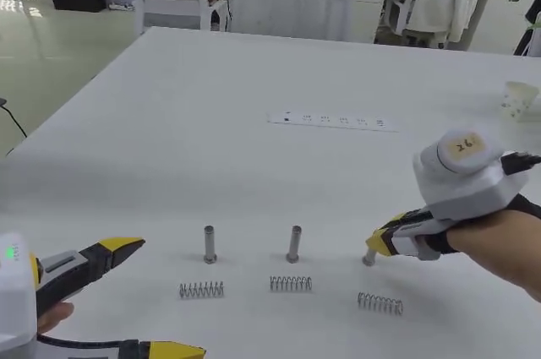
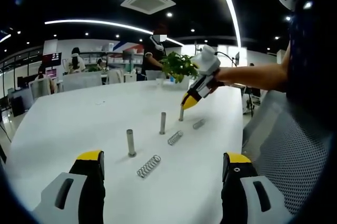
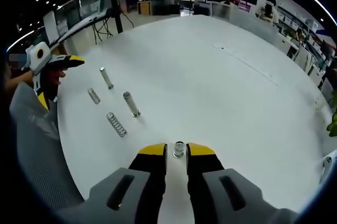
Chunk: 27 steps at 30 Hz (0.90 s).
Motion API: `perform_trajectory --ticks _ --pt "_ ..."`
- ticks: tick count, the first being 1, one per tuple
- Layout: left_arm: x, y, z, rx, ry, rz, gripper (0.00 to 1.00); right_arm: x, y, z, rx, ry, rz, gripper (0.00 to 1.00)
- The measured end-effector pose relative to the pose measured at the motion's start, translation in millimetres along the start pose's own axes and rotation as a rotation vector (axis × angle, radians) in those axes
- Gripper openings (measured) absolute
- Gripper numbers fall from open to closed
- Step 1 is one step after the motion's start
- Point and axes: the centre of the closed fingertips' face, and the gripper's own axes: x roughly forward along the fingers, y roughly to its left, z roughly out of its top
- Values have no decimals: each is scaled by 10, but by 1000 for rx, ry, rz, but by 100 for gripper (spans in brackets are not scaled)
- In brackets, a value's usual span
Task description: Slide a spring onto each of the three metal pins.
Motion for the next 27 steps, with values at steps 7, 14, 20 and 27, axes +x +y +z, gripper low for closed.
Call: perform_trajectory --ticks 7,14,20,27 --pt "7 -13 -2 3 3 -4 90 -19 16 -17 -6 -4 0 13" --pt "-6 -4 7 6 5 -3 90 -69 -10 -85 -3 -2 -7 14" --pt "2 -12 8 8 7 -6 90 -119 0 -202 -7 12 -6 14" --pt "5 -20 22 13 9 -9 90 -166 83 -377 -24 39 26 14"
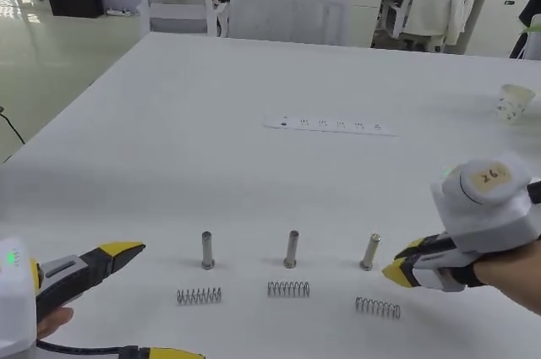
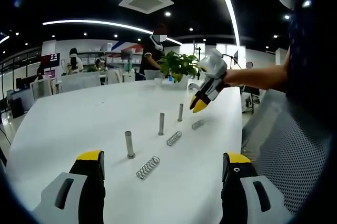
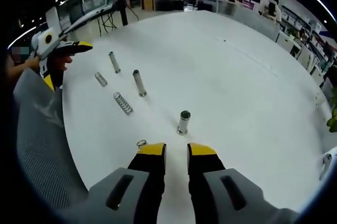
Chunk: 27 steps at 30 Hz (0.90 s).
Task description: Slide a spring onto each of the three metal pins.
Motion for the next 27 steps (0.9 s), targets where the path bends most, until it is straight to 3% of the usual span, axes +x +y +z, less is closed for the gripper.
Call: perform_trajectory --ticks 15,27 --pt "25 -34 3 2 2 -7 89 14 253 -223 -89 37 128 15" --pt "7 -23 -18 -5 3 0 89 111 291 -324 -170 99 155 15"
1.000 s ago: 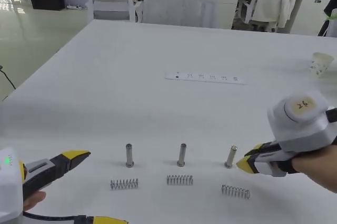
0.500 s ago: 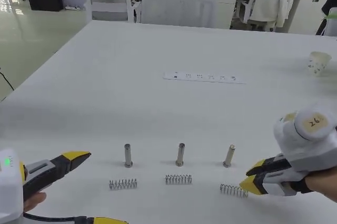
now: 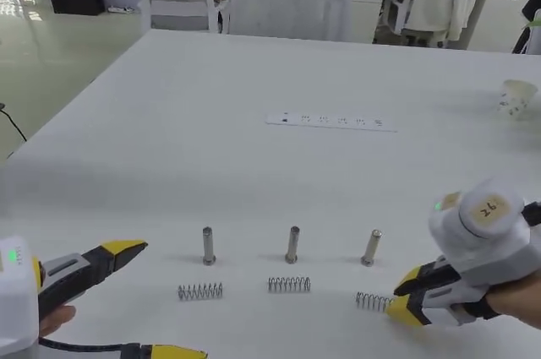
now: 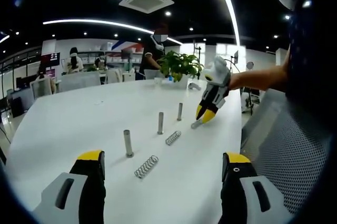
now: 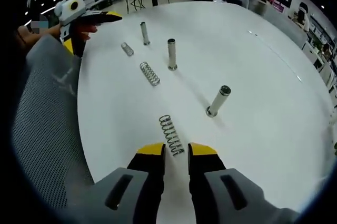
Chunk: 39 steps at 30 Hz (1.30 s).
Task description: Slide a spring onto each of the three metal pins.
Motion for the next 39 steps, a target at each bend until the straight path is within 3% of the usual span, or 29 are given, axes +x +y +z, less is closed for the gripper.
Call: perform_trajectory --ticks 12,22,30,39 --pt "1 -28 -14 -8 0 -7 86 77 24 -43 -61 53 28 11" --pt "19 -74 7 -8 -3 -21 84 62 53 -51 -97 66 35 9" --pt "74 -163 19 -1 7 -63 82 -2 111 -15 -86 67 52 9" --pt "178 -295 -2 15 29 -130 79 -65 256 156 -102 39 88 9"
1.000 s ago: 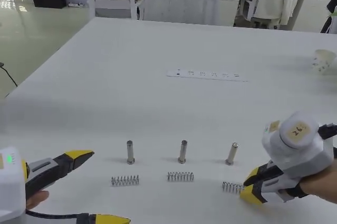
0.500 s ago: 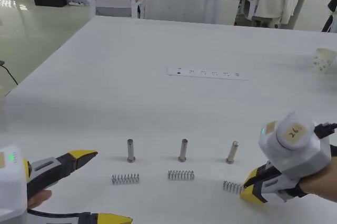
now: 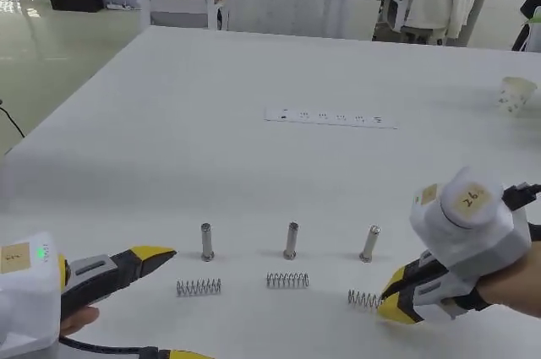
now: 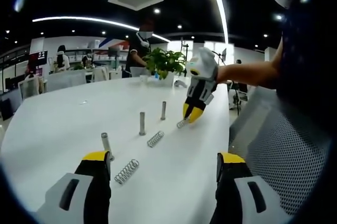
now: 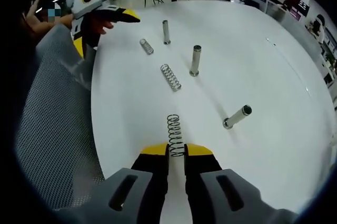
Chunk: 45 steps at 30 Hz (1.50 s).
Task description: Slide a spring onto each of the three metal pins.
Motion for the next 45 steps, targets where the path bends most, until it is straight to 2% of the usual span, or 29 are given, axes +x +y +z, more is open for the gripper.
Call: perform_trajectory --ticks 8,20,24,32,45 --pt "76 -24 17 6 5 -42 72 -61 101 255 -44 -41 27 8" --pt "252 -108 92 78 20 -128 52 -73 303 568 -144 -49 64 8" --pt "290 -153 60 110 43 -166 45 -49 360 628 -172 -43 76 8" --pt "396 -134 119 140 54 -212 39 -1 471 743 -209 -44 101 8" --pt "553 -242 71 194 82 -297 27 94 596 806 -229 -43 133 8"
